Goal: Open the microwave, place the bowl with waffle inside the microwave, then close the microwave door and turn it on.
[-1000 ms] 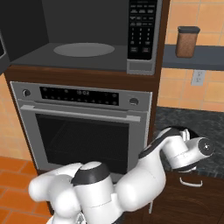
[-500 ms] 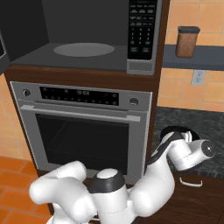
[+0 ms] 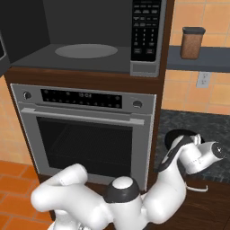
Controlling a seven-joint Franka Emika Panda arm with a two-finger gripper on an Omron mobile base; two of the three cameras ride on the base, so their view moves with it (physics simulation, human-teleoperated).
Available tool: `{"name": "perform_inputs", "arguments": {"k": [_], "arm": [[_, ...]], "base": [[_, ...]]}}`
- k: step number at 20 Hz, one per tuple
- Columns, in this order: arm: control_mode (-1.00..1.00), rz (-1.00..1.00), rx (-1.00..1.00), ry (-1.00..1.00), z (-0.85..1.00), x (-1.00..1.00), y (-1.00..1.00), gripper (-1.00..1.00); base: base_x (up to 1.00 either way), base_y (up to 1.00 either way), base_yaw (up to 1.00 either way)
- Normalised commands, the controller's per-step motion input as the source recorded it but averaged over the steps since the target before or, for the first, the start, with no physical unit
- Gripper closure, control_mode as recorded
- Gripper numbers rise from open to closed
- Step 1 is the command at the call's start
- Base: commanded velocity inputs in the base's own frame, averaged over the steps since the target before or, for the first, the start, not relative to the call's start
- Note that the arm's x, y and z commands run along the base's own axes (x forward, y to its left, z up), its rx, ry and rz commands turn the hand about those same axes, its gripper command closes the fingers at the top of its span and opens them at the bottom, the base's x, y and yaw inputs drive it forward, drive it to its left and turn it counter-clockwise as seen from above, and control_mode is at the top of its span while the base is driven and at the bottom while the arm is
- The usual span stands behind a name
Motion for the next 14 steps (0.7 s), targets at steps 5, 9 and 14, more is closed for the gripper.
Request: {"name": "perform_inputs", "arguments": {"k": [5, 9, 14], "arm": [[-1.0, -0.01, 0.0, 0.04, -0.12, 0.14, -0.06, 1.0], [-1.0, 0.0, 0.0, 0.04, -0.22, -0.04, -0.01, 1.0], [-1.0, 0.0, 0.0, 0.04, -0.36, -0.79, -0.01, 1.0]], "base": [[0.0, 0.0, 0.0], [0.0, 0.0, 0.0], [0.0, 0.0, 0.0]]}}
